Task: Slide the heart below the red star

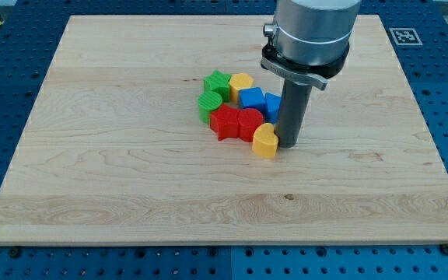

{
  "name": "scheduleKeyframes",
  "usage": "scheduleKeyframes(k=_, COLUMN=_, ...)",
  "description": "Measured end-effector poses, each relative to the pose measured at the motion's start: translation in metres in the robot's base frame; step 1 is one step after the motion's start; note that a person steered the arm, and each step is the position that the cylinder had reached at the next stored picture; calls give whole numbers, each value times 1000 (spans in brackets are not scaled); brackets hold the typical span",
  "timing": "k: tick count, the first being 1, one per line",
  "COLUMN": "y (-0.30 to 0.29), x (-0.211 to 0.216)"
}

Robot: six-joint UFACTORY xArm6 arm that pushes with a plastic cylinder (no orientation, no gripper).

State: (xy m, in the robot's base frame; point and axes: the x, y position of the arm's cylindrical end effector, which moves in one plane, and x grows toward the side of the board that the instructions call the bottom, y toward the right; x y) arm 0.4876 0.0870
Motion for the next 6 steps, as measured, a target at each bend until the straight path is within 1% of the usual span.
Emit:
scheduleKeyframes(k=1, y=11, x=15)
scheduleKeyframes(k=2, y=-1, x=15)
scheduleKeyframes(k=4, y=-60, x=9)
scheduleKeyframes(k=5, y=-62, x=8)
scheduleKeyframes(k=6, y=-23, x=39)
